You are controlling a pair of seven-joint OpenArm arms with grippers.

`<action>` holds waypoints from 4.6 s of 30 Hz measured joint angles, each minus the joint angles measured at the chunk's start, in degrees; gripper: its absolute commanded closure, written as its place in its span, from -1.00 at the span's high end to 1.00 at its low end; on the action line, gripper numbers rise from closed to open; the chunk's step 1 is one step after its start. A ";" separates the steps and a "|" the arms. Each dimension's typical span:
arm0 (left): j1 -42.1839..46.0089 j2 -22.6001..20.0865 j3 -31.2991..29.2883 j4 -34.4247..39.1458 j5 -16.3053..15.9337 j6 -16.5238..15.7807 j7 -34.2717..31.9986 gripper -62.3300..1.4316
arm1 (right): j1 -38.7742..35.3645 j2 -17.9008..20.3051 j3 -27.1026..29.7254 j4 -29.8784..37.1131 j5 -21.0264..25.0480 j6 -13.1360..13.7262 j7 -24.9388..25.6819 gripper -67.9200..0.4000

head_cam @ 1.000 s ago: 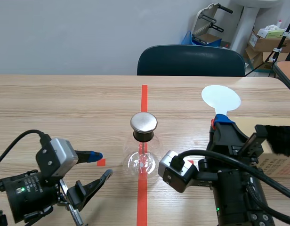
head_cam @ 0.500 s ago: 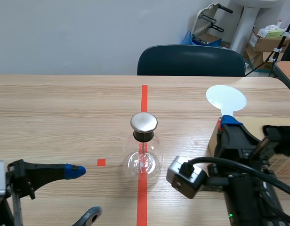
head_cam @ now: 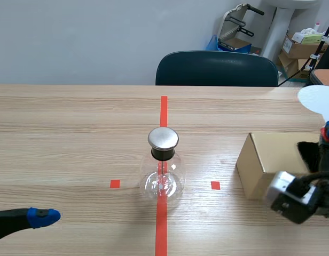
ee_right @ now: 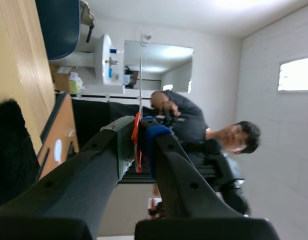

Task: Do the electroscope experiment

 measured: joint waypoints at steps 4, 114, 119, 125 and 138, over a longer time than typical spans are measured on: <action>1.25 -0.83 0.02 0.26 -0.20 1.29 -1.55 0.68 | -0.02 2.97 5.27 0.00 11.69 0.13 10.78 -0.93; 3.06 -3.96 0.00 2.40 -0.63 5.51 -10.08 0.68 | 8.41 -19.04 33.83 -32.48 12.15 -0.55 53.09 -0.93; 3.06 -3.96 0.00 2.40 -0.63 5.51 -10.08 0.68 | 8.39 -18.86 34.03 -32.50 12.39 -0.52 51.98 -0.93; 3.06 -3.96 0.00 2.40 -0.63 5.51 -10.05 0.68 | 8.37 -19.12 33.81 -32.50 11.23 -0.52 67.34 -0.93; 3.06 -3.96 0.00 2.40 -0.63 5.51 -10.05 0.68 | 8.39 -18.88 34.05 -32.50 11.69 -0.55 71.54 -0.93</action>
